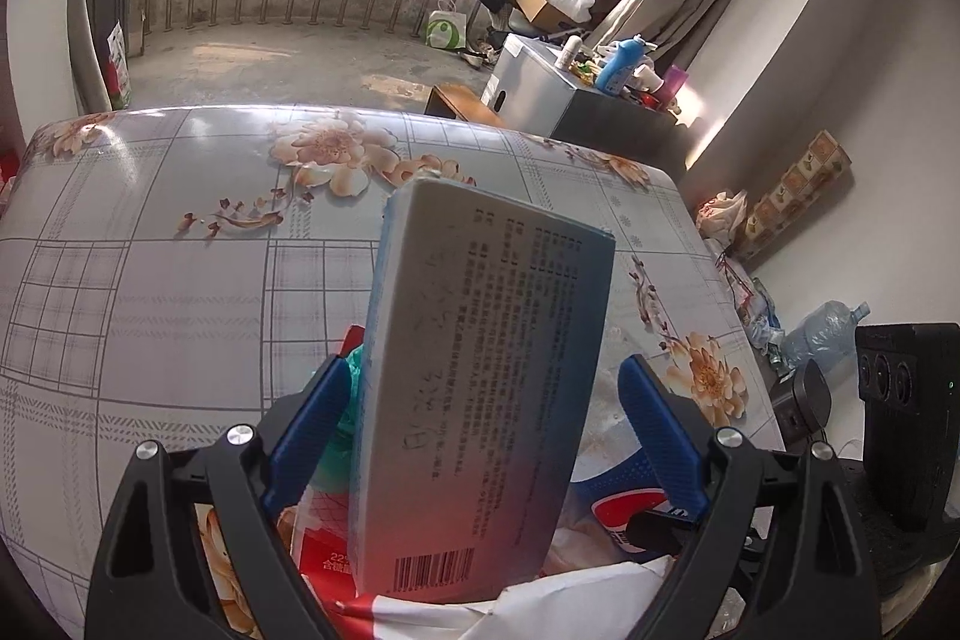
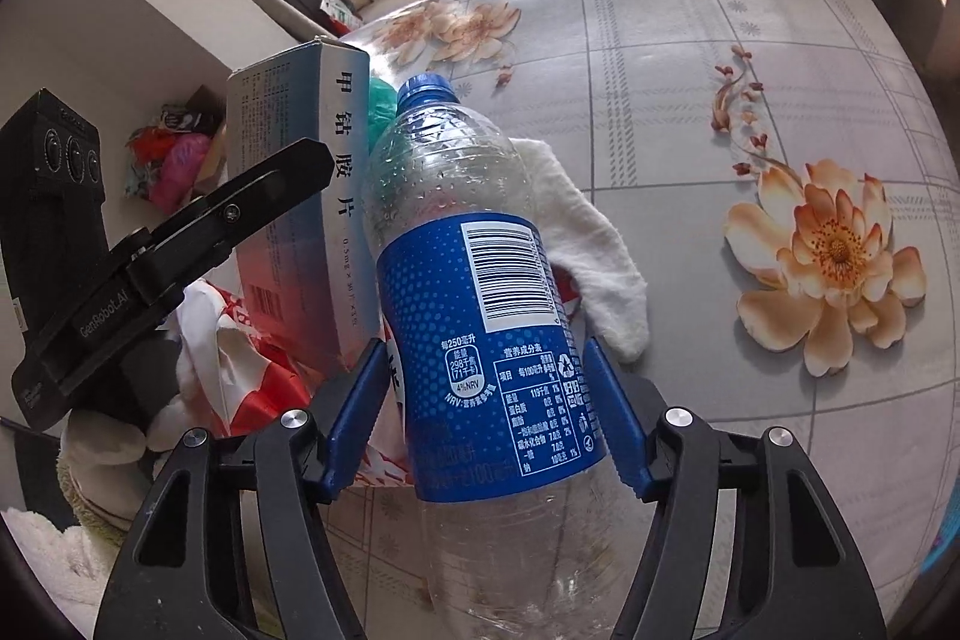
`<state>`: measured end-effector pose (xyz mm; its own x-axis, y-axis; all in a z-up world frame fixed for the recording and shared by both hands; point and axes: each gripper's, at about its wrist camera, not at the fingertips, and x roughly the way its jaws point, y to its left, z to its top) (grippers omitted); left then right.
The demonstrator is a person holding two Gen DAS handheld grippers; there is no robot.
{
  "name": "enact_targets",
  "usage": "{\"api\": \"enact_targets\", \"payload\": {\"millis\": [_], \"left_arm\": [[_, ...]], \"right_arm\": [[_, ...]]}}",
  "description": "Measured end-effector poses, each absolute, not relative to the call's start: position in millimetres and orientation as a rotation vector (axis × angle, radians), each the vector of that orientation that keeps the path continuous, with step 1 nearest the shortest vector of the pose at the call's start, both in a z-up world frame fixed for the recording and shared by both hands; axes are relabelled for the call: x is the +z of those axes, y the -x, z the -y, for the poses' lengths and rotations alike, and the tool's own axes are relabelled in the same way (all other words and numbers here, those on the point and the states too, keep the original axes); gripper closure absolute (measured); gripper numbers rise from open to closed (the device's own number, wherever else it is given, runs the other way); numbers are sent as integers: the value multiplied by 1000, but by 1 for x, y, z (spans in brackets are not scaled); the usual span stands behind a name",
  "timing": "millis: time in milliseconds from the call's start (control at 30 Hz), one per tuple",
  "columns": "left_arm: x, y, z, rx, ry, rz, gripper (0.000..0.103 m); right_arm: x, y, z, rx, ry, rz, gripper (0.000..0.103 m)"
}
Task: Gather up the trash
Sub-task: 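Grasp the blue-and-white box with the left gripper while the right gripper grasps the clear bottle, then lift the box and bottle and carry them toward the blue wastebasket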
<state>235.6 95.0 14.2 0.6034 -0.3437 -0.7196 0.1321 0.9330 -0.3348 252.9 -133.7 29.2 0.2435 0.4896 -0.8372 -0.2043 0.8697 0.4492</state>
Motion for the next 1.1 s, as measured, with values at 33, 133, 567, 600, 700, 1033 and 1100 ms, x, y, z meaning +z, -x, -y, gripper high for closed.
{"api": "enact_targets", "payload": {"millis": [33,133,567,600,700,1033,1100], "left_arm": [[14,-235,-95,-277,260,-884,15],[14,-231,-96,-286,267,-886,15],[18,-190,-111,-335,257,-933,21],[18,-186,-113,-336,253,-937,21],[16,-173,-117,-341,236,-946,21],[9,-161,-124,-299,198,-937,39],[10,-160,-128,-298,204,-931,53]], "right_arm": [[29,-253,133,485,-272,-1244,42],[29,-247,129,502,-271,-1253,43],[23,-196,108,544,-336,-1302,46],[21,-191,104,551,-337,-1307,46],[18,-181,95,557,-324,-1305,46],[5,-187,106,562,-438,-1302,47],[3,-190,116,544,-467,-1292,48]]}}
